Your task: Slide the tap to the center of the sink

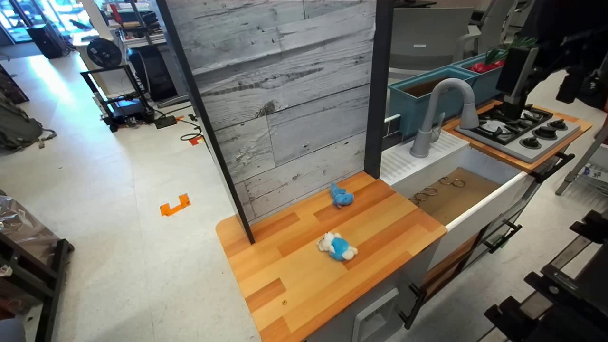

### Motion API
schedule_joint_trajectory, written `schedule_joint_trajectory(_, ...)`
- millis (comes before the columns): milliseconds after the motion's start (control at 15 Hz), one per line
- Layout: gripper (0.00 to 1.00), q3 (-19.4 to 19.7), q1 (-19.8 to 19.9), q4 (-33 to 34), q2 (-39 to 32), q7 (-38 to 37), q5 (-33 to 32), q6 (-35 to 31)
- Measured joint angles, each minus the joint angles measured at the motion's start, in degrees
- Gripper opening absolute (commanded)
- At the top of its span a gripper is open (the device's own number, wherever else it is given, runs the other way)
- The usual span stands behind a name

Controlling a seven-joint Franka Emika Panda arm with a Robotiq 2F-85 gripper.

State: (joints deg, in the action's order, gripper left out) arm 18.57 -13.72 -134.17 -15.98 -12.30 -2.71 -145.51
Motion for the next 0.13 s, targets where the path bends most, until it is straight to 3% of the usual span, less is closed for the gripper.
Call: schedule_joint_trajectory(133, 1.00, -5.4, 3.2, 0.0, 3.5, 2.9, 2.0, 5.6)
